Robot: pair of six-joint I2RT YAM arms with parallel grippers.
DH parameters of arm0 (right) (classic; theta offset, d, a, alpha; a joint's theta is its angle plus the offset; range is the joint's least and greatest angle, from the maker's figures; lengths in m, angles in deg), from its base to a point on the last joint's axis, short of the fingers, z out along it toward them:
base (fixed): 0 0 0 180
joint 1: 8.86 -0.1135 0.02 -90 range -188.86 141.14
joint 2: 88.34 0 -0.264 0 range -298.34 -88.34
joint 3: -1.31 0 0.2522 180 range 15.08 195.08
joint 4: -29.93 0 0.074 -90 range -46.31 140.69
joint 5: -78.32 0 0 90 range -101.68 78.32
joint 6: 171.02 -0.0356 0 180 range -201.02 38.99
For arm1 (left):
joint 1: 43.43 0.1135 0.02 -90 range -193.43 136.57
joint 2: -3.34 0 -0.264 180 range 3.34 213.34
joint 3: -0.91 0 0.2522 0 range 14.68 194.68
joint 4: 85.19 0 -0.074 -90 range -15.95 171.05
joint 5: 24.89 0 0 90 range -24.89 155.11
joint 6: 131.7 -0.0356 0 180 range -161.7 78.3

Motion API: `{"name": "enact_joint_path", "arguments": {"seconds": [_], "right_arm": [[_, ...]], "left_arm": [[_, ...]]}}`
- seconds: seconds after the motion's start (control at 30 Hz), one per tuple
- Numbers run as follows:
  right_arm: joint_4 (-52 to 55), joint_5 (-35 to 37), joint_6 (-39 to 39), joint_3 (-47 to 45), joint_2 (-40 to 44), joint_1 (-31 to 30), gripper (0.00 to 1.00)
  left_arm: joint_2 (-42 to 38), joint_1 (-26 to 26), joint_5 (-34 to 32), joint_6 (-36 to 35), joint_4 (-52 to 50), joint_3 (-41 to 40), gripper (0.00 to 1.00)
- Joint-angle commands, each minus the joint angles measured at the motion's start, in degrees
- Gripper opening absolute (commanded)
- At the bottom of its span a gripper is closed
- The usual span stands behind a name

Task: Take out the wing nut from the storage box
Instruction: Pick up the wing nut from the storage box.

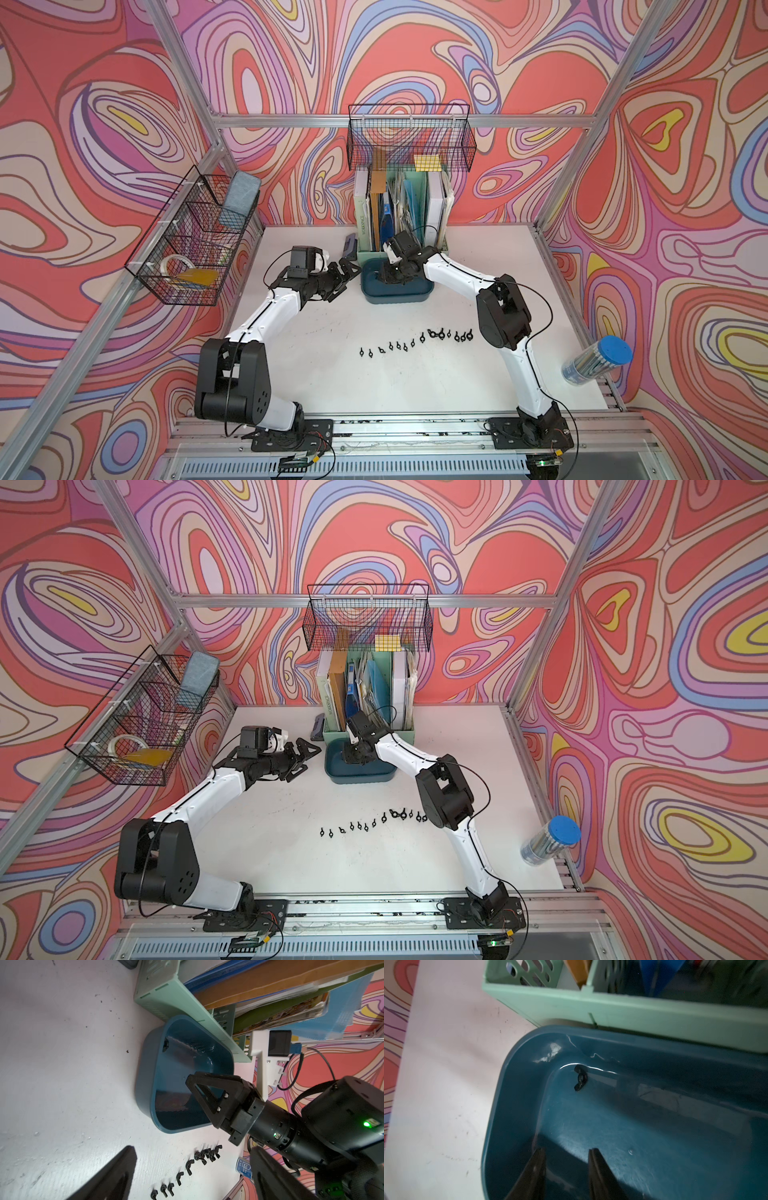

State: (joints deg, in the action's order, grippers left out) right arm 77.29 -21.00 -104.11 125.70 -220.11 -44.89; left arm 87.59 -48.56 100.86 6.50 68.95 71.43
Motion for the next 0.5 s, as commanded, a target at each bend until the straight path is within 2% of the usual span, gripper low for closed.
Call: {"name": "enact_joint_path", "arguments": {"seconds": [0.0,0.47], "right_arm": [[2.14,6.82,4.92,3.84,-3.12,-0.70,0.35],[0.58,9.34,8.15,12.47,-11.79,-1.60,0.28]], "left_arm": [[-2.50,0.73,-1.68,-2.91,-5.04,1.50,0.99],[-4.09,1.43,-1.96,-4.00,-8.14,1.17,0.99]]}}
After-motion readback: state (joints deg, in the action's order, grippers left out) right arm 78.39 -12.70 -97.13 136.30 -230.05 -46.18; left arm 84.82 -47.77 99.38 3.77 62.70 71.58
